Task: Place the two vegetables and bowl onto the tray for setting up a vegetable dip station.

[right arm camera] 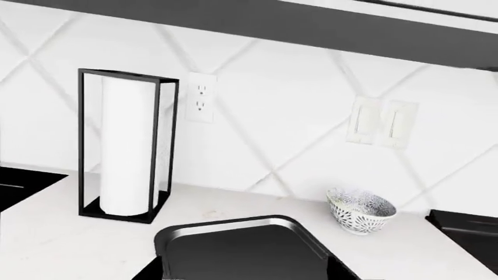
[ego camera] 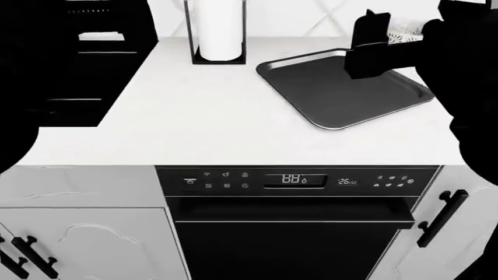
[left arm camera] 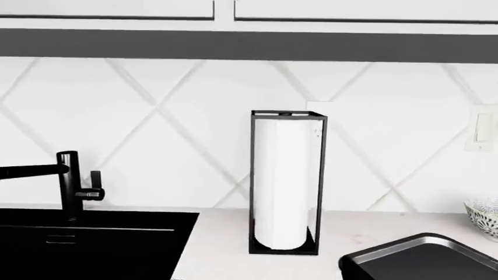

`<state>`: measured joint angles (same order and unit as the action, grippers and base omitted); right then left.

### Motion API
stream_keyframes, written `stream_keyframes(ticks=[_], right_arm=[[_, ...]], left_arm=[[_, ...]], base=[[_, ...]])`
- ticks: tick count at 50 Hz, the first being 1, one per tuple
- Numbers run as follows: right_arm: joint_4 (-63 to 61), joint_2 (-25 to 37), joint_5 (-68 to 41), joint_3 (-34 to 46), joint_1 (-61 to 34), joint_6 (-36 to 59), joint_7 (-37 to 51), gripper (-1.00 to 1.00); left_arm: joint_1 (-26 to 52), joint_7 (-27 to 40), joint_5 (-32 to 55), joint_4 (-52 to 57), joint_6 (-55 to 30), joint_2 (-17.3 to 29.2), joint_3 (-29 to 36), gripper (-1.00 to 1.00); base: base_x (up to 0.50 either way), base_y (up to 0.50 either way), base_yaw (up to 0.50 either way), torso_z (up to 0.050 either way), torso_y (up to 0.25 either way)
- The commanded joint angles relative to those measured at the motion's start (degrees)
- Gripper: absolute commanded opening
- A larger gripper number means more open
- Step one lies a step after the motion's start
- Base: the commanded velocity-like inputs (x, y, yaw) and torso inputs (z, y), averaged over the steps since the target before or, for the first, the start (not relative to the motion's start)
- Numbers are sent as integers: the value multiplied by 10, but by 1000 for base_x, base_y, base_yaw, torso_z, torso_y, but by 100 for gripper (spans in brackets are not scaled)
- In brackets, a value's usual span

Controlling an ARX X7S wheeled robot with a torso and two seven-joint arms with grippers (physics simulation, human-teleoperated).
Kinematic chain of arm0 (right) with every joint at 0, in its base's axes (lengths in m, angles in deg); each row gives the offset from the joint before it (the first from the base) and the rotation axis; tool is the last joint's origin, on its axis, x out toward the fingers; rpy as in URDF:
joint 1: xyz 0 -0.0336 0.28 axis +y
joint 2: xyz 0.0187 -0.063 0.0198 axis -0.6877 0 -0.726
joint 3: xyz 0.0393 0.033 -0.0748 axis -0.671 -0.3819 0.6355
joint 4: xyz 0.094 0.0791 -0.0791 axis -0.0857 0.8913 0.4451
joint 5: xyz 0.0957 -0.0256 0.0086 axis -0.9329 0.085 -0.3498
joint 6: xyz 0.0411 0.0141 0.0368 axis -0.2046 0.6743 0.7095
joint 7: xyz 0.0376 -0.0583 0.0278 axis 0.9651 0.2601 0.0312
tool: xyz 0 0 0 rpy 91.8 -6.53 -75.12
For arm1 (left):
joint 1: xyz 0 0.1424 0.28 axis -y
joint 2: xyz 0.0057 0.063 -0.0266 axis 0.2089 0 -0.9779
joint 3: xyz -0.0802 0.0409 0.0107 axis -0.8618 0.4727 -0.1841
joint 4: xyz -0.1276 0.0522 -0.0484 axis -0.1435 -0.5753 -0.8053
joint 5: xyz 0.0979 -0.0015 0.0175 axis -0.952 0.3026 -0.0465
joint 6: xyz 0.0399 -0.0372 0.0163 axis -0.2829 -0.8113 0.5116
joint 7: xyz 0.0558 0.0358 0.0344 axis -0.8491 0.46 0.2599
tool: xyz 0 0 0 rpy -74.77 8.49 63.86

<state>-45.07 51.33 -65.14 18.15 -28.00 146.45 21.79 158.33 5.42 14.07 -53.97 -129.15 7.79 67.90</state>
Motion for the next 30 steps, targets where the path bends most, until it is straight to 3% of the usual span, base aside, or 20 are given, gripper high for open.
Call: stream_keyframes(ticks=[1,30], right_arm=[[0,14,-6,13,-9,-8,-6,100],[3,33,-24,32,-12,-30,5,100]], left_arm=[[6,-1,7,-7,6,11,-5,100],[7,-5,7,-8,16,19,-8,100]], base=[[254,-430,0,0,0],[202,-469,0,0,0]])
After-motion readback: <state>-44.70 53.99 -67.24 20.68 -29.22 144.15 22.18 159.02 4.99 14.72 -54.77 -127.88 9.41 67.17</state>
